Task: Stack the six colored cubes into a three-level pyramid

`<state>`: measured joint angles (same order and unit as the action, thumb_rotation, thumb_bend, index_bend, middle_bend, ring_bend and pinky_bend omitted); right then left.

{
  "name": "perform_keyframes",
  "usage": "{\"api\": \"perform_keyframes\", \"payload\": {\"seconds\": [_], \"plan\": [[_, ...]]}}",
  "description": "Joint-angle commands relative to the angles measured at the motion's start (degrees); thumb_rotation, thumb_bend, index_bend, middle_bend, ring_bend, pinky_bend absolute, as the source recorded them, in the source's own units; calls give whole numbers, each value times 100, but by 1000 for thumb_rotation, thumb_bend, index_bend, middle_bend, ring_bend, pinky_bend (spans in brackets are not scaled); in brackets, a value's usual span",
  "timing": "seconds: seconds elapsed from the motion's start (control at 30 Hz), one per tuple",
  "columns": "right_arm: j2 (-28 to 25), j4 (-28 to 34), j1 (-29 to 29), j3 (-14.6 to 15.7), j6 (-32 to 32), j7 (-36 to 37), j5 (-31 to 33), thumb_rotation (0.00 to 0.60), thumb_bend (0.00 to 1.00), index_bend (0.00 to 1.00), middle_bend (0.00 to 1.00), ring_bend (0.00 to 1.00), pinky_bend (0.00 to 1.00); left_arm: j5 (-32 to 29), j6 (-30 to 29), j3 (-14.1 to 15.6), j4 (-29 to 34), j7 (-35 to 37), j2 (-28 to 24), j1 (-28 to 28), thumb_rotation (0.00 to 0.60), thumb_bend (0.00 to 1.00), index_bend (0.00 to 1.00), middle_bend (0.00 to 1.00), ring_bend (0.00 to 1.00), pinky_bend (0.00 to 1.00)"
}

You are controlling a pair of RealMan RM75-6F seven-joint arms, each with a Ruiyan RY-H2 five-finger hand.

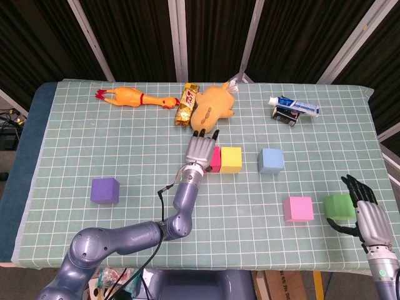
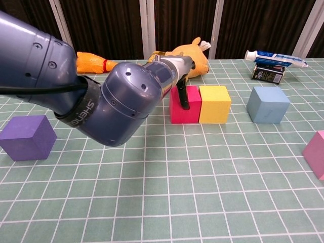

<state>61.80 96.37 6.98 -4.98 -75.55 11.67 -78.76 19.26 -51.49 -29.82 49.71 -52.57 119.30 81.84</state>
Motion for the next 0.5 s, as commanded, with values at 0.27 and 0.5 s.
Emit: {"api": "perform_keyframes", "payload": {"seconds": [0.27,0.5], "plan": [[-18,11,-5,2,8,15,10,600,214,0,0,0,0,78,36,-24,-17,58,52,0,600,241,50,442,88,139],[-27,23,-4,2,23,6,29,600,214,0,0,0,0,89,78,-58,-76,77,116,28,600,241,50,442,88,139]]}}
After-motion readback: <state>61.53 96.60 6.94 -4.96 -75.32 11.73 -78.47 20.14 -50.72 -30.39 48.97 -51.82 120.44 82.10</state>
